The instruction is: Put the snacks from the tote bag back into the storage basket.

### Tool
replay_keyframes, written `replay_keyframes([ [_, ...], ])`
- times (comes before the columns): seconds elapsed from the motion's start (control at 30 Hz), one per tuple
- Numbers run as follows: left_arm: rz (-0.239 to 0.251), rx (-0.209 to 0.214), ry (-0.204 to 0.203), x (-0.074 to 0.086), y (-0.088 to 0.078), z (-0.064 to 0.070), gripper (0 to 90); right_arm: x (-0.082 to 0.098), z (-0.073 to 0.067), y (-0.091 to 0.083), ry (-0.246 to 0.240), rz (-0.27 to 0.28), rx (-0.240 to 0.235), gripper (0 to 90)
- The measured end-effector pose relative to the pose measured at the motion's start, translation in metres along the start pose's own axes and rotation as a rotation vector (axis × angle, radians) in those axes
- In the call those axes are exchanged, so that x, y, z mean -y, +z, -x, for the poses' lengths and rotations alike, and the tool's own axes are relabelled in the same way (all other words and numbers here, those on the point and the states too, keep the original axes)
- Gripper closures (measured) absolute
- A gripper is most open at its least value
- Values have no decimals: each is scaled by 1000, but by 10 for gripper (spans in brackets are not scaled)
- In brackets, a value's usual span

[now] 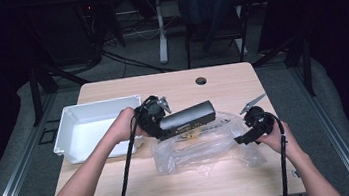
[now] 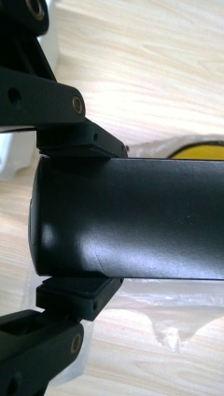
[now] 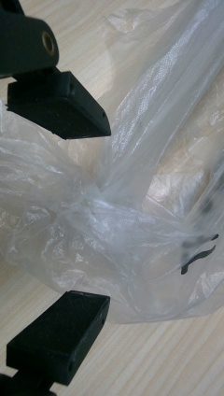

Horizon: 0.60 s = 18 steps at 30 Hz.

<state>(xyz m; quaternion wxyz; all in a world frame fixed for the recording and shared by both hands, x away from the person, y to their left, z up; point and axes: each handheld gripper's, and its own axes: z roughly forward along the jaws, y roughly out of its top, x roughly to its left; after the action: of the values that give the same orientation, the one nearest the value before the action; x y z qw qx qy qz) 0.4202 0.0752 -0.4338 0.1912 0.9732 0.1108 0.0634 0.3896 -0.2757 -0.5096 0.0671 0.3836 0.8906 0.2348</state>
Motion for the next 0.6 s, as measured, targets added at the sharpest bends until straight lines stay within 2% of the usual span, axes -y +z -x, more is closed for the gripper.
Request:
replay_keyframes([
  [0.37, 23, -27, -34, 19, -19, -7, 434, 0, 0, -1, 2, -3, 2, 148],
  [0.4, 19, -30, -27, 21, -21, -8, 434, 0, 1, 0, 5, 1, -5, 148],
  [0.6, 25, -50, -65, 34, -31, -14, 434, 0, -1, -1, 8, 14, 9, 149],
])
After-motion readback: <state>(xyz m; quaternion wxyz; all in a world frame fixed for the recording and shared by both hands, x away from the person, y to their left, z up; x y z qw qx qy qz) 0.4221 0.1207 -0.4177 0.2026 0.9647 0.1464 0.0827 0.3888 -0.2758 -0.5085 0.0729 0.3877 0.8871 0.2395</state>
